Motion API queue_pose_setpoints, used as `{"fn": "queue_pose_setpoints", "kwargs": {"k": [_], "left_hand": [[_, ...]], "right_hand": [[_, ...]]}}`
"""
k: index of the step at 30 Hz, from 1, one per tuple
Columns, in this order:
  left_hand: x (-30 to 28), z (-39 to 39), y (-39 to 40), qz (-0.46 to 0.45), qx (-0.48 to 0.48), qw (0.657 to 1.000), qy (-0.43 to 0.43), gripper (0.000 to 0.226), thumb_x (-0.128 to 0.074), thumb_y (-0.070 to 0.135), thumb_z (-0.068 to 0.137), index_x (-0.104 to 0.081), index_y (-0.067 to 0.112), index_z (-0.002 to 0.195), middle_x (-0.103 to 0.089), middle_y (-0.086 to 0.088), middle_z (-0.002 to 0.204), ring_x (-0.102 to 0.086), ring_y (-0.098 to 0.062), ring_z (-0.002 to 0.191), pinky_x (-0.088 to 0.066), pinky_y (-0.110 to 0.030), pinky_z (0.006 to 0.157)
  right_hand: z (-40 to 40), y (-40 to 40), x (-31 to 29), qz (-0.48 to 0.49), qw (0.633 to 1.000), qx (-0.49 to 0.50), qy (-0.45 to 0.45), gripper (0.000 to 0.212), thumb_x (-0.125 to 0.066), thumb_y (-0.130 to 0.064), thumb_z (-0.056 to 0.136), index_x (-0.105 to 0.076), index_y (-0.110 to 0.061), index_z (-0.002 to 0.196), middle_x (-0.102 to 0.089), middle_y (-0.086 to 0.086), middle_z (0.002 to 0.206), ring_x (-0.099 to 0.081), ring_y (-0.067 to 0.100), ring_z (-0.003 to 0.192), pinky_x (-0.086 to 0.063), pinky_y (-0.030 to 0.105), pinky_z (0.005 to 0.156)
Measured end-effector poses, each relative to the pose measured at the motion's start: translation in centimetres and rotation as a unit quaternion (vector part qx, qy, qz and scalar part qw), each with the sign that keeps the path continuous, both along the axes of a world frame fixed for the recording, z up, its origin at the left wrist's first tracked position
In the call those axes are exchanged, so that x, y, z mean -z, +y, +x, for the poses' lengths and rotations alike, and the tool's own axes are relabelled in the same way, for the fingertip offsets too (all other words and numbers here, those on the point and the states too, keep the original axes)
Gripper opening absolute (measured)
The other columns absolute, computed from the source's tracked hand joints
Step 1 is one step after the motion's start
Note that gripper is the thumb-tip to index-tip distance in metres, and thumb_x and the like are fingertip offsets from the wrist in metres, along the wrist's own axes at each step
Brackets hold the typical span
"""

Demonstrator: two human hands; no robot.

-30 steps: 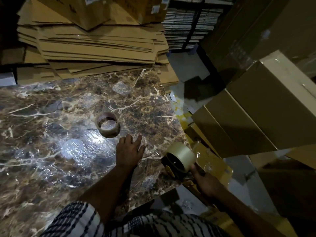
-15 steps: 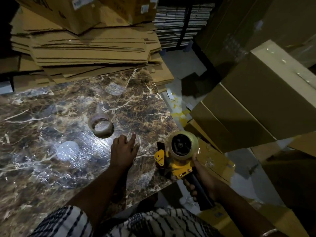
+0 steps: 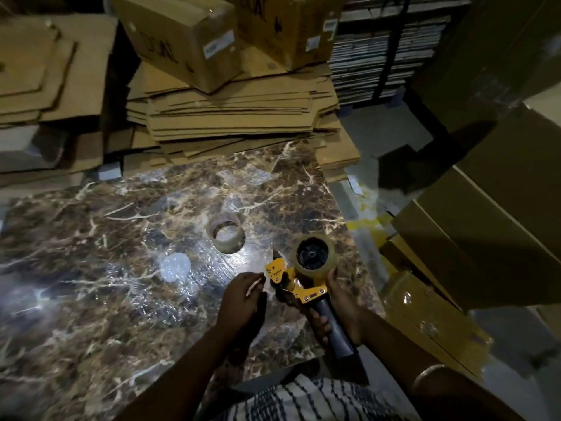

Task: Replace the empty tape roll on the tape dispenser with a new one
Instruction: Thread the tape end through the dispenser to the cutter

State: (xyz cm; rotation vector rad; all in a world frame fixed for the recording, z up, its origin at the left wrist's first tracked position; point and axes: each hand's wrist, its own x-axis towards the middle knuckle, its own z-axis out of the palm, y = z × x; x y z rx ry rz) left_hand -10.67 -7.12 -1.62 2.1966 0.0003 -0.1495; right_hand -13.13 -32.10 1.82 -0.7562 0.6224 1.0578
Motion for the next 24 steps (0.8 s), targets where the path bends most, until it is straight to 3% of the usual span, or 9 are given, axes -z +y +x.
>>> {"fn": "queue_pose_setpoints", "kwargs": {"k": [5, 8, 12, 14, 15, 16, 17, 20, 24], "left_hand": [[-1.1, -2.1, -1.2, -0.112, -0.071, 0.989, 0.058, 0.03, -0.075, 0.032, 0.08, -0.073, 0.02, 0.107, -0.076, 0.003, 0.098, -0.071, -0.003, 0.091, -0.058, -0.033, 0.084], [-1.5, -2.8, -2.1, -0.092, -0.079, 0.99, 0.066, 0.027, -0.077, 0.043, 0.073, -0.071, 0.031, 0.096, -0.075, 0.003, 0.084, -0.071, -0.004, 0.08, -0.058, -0.031, 0.075], [-1.8, -3.2, -3.2, -0.056, -0.091, 0.991, 0.081, 0.034, -0.076, 0.052, 0.065, -0.063, 0.034, 0.09, -0.072, 0.008, 0.077, -0.069, -0.003, 0.072, -0.057, -0.03, 0.069], [-2.1, -3.4, -3.8, -0.035, -0.087, 0.991, 0.097, 0.038, -0.077, 0.049, 0.066, -0.058, 0.033, 0.095, -0.07, 0.005, 0.079, -0.068, -0.008, 0.073, -0.057, -0.034, 0.069], [-2.2, -3.4, -4.1, -0.027, -0.088, 0.99, 0.103, 0.041, -0.078, 0.046, 0.066, -0.055, 0.032, 0.097, -0.069, 0.003, 0.081, -0.068, -0.011, 0.073, -0.057, -0.037, 0.069], [-2.3, -3.4, -4.4, -0.022, -0.092, 0.99, 0.109, 0.045, -0.079, 0.044, 0.065, -0.052, 0.03, 0.098, -0.067, 0.002, 0.081, -0.066, -0.014, 0.072, -0.057, -0.039, 0.069], [-2.4, -3.3, -4.6, -0.02, -0.094, 0.989, 0.11, 0.048, -0.079, 0.045, 0.062, -0.05, 0.031, 0.097, -0.065, 0.001, 0.081, -0.065, -0.016, 0.071, -0.056, -0.041, 0.067], [-2.6, -3.1, -5.0, 0.031, -0.064, 0.991, 0.111, 0.056, -0.077, 0.056, 0.055, -0.042, 0.035, 0.093, -0.06, 0.007, 0.082, -0.062, -0.013, 0.07, -0.055, -0.039, 0.063], [-3.0, -3.2, -5.7, 0.095, -0.051, 0.987, 0.116, 0.06, -0.072, 0.07, 0.054, -0.04, 0.037, 0.093, -0.059, 0.013, 0.089, -0.061, -0.008, 0.077, -0.052, -0.031, 0.065]], "right_hand": [[0.9, 0.1, 1.5, -0.006, 1.0, -0.002, 0.008, 0.094, -0.033, -0.096, 0.069, -0.06, -0.007, 0.087, -0.044, 0.006, 0.057, -0.04, 0.017, 0.042, -0.036, 0.026, 0.046], [1.1, 0.0, 2.0, -0.029, 1.0, -0.005, 0.001, 0.095, -0.031, -0.094, 0.07, -0.061, -0.004, 0.079, -0.047, 0.008, 0.055, -0.042, 0.018, 0.039, -0.037, 0.024, 0.043], [1.2, -0.2, 2.6, -0.077, 0.997, 0.017, -0.004, 0.091, -0.029, -0.088, 0.078, -0.068, -0.006, 0.085, -0.051, 0.011, 0.065, -0.046, 0.02, 0.045, -0.039, 0.024, 0.045], [1.3, -0.2, 3.0, -0.069, 0.997, 0.022, -0.009, 0.096, -0.028, -0.088, 0.08, -0.071, -0.003, 0.092, -0.061, 0.015, 0.071, -0.047, 0.019, 0.047, -0.038, 0.025, 0.047], [1.4, -0.2, 3.3, -0.071, 0.997, 0.026, -0.016, 0.1, -0.029, -0.088, 0.081, -0.074, -0.001, 0.102, -0.068, 0.02, 0.085, -0.049, 0.02, 0.052, -0.039, 0.027, 0.052], [1.4, -0.1, 3.5, -0.079, 0.996, 0.03, -0.024, 0.102, -0.03, -0.088, 0.081, -0.073, -0.001, 0.113, -0.071, 0.021, 0.097, -0.05, 0.02, 0.058, -0.039, 0.029, 0.055], [1.4, -0.1, 3.7, -0.082, 0.996, 0.034, -0.029, 0.103, -0.032, -0.089, 0.079, -0.072, -0.002, 0.118, -0.068, 0.02, 0.097, -0.05, 0.021, 0.061, -0.039, 0.029, 0.056], [1.4, 0.0, 3.3, -0.067, 0.997, 0.034, -0.019, 0.098, -0.032, -0.09, 0.076, -0.075, -0.006, 0.097, -0.054, 0.012, 0.071, -0.047, 0.02, 0.049, -0.039, 0.025, 0.048], [1.2, -0.1, 1.9, -0.035, 0.999, 0.017, -0.004, 0.097, -0.023, -0.093, 0.074, -0.067, -0.006, 0.076, -0.045, 0.006, 0.054, -0.039, 0.016, 0.039, -0.033, 0.02, 0.042]]}}
